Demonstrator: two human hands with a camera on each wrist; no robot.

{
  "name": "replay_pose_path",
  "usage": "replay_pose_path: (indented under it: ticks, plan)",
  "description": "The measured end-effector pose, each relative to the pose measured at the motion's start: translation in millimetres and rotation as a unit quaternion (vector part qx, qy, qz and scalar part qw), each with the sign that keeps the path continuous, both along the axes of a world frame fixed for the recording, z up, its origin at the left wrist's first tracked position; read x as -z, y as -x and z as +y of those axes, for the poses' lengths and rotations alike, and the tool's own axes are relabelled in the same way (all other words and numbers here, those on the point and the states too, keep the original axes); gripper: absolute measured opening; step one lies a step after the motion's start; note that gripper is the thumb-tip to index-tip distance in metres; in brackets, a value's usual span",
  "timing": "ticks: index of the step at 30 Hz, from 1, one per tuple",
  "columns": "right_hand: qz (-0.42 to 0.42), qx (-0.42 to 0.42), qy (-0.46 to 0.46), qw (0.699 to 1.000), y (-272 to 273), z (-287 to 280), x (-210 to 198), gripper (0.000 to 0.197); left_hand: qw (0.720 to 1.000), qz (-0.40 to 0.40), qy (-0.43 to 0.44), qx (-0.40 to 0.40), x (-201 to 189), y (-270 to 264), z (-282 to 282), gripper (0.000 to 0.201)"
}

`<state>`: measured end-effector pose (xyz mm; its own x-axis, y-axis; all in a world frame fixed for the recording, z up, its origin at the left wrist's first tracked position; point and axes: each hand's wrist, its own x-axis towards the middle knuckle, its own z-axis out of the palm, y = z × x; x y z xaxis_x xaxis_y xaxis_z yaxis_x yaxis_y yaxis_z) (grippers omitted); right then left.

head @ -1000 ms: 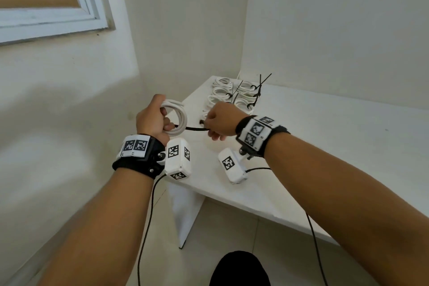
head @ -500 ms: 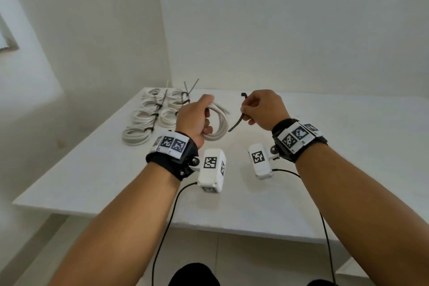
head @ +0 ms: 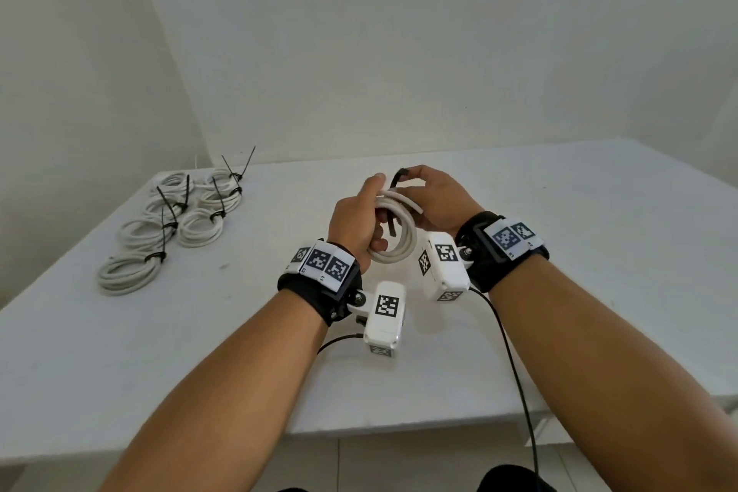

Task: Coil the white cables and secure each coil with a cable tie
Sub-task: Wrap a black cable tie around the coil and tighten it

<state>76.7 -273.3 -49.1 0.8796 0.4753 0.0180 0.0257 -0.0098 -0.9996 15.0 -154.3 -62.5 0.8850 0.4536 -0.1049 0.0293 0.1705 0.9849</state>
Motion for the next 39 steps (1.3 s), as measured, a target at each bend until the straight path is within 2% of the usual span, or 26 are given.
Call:
replay_pose_path:
  ticks: [2,6,12,16,18,19,22,25,27,31,35,39]
  plan:
    - [0.018,-0.014,-0.021,1.000,-5,2,1,0.011,1.000,0.005,0.010,-0.011,3,-4,1,0.047]
    - [0.044,-0.022,-0.035,0.998,-15,8,8,0.005,0.999,0.023,-0.029,-0.007,11,-9,9,0.036]
    - [-0.040,-0.011,0.005,0.999,-25,13,17,0.014,0.997,0.044,-0.057,0.024,17,-12,21,0.034]
    - [-0.045,-0.029,0.006,0.999,-24,8,12,0.007,0.998,0.025,-0.026,0.044,16,-15,24,0.041]
    - [-0.041,-0.019,0.005,0.999,-22,6,8,0.006,0.999,0.019,-0.019,0.028,15,-16,25,0.041]
    - [-0.068,0.002,0.017,0.998,-21,6,6,0.009,1.000,0.019,-0.016,0.012,15,-16,26,0.039]
    - [-0.231,0.051,0.091,0.967,-12,4,2,0.024,0.999,0.020,0.002,-0.050,12,-16,33,0.033]
    - [-0.317,-0.055,0.201,0.925,2,6,1,0.029,0.995,0.014,0.023,-0.097,11,-15,38,0.026]
    - [-0.335,-0.089,0.266,0.900,7,9,0,0.025,0.993,0.013,0.030,-0.114,11,-14,39,0.026]
    - [-0.344,-0.070,0.338,0.873,11,14,-2,0.020,0.992,-0.007,0.025,-0.122,12,-16,35,0.029]
    - [-0.332,-0.057,0.367,0.867,13,19,-1,0.023,0.993,-0.024,0.020,-0.111,14,-16,26,0.032]
    - [-0.299,-0.044,0.339,0.891,13,21,3,0.017,0.993,-0.025,0.027,-0.109,15,-16,26,0.034]
